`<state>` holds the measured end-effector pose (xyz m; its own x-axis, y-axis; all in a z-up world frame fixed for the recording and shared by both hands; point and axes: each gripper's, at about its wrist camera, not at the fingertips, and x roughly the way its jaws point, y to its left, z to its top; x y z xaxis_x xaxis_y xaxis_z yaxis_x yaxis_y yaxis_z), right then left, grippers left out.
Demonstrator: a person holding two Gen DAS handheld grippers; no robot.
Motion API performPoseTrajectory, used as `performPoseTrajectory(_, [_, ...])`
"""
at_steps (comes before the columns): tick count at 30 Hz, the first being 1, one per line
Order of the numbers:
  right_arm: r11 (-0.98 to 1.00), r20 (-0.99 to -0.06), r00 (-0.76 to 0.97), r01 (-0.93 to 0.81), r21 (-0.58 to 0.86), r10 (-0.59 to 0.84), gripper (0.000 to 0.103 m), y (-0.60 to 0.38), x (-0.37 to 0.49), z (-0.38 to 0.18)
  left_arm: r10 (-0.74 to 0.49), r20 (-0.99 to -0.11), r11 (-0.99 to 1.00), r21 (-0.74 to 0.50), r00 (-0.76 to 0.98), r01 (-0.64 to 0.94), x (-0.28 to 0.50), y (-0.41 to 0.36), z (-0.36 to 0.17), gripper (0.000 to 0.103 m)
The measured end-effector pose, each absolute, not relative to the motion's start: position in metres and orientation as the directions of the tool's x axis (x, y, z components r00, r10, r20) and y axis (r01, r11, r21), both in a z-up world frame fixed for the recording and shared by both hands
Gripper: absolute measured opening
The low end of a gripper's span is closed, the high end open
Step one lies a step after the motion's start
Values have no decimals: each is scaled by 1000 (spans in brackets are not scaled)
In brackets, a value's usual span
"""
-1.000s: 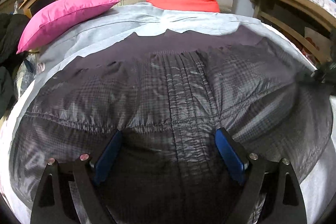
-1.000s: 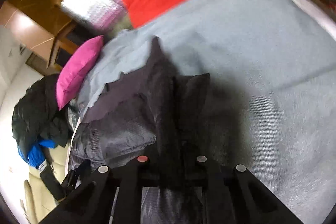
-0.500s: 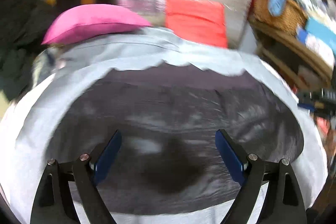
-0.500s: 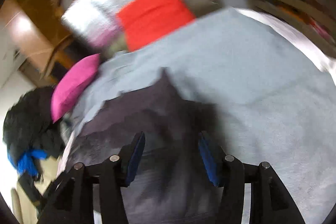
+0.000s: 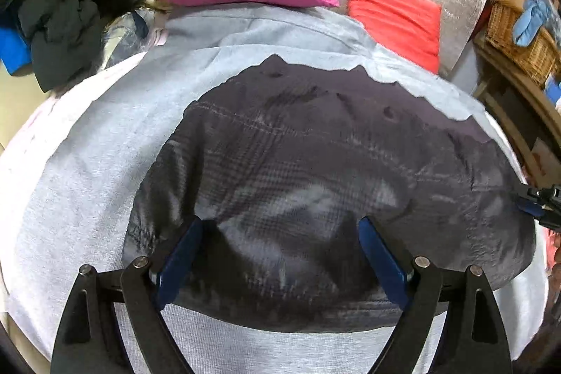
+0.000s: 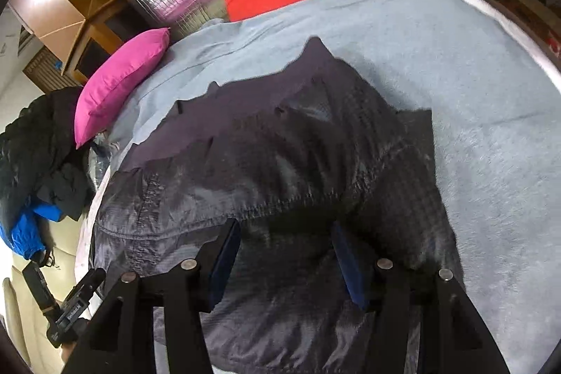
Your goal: Fold large clothes
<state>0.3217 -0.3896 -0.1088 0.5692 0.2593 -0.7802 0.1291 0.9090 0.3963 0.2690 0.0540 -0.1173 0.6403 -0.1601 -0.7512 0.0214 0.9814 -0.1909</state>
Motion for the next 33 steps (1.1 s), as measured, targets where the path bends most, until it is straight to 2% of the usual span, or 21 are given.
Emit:
performPoseTrajectory(6, [915,-745,607,73,396,274,59,-358,315,-84,-150,-753,985,-172,641,29,266,55,-120,90])
performPoseTrajectory(12, [912,-724,586,-67,404,364,59,-297,310,-83,-157,-749,983,-182,644,27,266,58,-114,90])
performPoseTrajectory(17, [944,-798,514,-83,320,315,59,-273,314,-128,-210,-701,965,-259,681,31,282,82,-85,90])
performPoseTrajectory(20, [940,-784,530,-83,330,322,59,-275,309,-131,-211,-710,949,-314,672,-33,309,108,-87,90])
performPoseTrajectory(23, [933,-781,524,-87,349,341,59,-278,308,-129,-223,-822,933,-336,524,-130,340,130,-123,89])
performPoseTrajectory(26, [889,-705,569,-107,446,423,60,-305,298,-105,-342,-774,882,-460,533,-101,338,150,-127,89])
performPoseTrajectory(28, [891,-680,619,-74,448,393,71,-336,292,-87,-393,-726,860,-508,564,-53,336,162,-121,91])
performPoseTrajectory(29, [902,-684,638,-39,430,354,83,-358,290,-80,-422,-713,848,-529,559,-35,339,166,-121,93])
performPoseTrajectory(30, [910,-688,654,0,415,314,85,-379,291,-77,-457,-710,836,-549,535,-15,345,169,-125,97])
performPoseTrajectory(33, [894,-730,625,113,434,276,85,-437,302,-89,-477,-743,843,-538,470,5,361,162,-140,97])
